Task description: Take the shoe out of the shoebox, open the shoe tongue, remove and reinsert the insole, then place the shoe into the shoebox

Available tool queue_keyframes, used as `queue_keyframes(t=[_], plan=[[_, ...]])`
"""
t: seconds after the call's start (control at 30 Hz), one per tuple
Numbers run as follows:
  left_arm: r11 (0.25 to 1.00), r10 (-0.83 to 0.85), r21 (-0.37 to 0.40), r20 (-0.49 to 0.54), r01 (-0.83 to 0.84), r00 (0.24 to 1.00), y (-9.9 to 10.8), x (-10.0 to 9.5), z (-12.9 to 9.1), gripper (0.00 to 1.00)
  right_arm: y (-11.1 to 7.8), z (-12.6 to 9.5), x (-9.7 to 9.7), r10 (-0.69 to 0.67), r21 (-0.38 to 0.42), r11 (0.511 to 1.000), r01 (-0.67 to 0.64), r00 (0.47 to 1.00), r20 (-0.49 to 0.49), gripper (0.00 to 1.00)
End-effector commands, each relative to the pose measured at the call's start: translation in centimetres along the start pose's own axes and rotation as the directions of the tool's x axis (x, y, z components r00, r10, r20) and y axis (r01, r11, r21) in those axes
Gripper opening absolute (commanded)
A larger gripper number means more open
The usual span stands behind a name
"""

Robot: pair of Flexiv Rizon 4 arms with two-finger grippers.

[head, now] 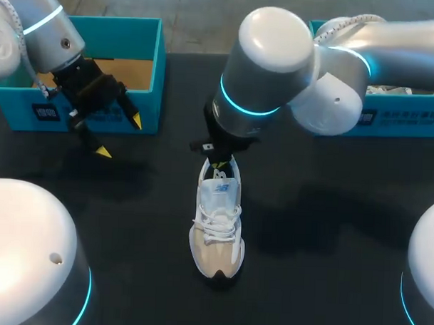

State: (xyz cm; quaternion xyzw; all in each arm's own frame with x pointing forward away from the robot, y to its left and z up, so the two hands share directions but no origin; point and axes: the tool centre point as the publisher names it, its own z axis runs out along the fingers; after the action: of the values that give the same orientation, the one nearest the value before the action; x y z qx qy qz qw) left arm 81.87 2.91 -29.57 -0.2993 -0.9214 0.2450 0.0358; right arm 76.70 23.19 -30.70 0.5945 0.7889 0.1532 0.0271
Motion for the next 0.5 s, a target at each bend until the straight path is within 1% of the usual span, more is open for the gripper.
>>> queue_keyframes(t=[0.03, 0.13, 0.2, 0.3, 0.4, 0.47, 0.5], plan=[[1.0, 0.0, -0.002, 0.001, 0.0, 1.0, 0.0, 0.1, 0.0, 1.0, -0.1, 0.1, 0.0, 0.001, -0.003, 1.0, -0.001, 1.0, -0.001, 0.0], [1.0, -0.003, 0.0, -0.005, 0.003, 1.0, 0.1, 0.1, -0.1, 1.0, 0.1, 0.2, 0.0, -0.011, -0.005, 1.0, 0.011, 1.0, -0.007, 0.0], [0.999, -0.039, 0.005, -0.002, 0.039, 0.999, 0.4, -0.1, -0.4, 1.0, 0.2, 0.6, 0.0, -0.007, -0.003, 1.0, 0.007, 1.0, 0.003, 0.0], [0.997, -0.081, -0.019, -0.005, 0.081, 0.997, 1.1, 0.0, -0.6, 1.0, 0.1, 1.6, -0.3, -0.003, -0.005, 1.0, 0.003, 1.0, -0.009, 0.0], [0.994, -0.111, -0.023, -0.01, 0.111, 0.994, 1.7, 0.3, -0.9, 1.0, 0.1, 2.3, -0.4, 0.011, -0.01, 1.0, -0.011, 1.0, -0.007, 0.0], [0.992, -0.129, -0.018, -0.012, 0.129, 0.992, 2.0, 0.4, -1.2, 1.0, 0.1, 2.6, -0.5, 0.02, -0.029, 0.999, -0.021, 1.0, -0.013, 0.0], [0.989, -0.145, -0.021, -0.009, 0.145, 0.989, 2.2, 0.3, -1.4, 1.0, 0.1, 2.6, -0.6, 0.025, -0.033, 0.999, -0.025, 1.0, 0.005, 0.0]])
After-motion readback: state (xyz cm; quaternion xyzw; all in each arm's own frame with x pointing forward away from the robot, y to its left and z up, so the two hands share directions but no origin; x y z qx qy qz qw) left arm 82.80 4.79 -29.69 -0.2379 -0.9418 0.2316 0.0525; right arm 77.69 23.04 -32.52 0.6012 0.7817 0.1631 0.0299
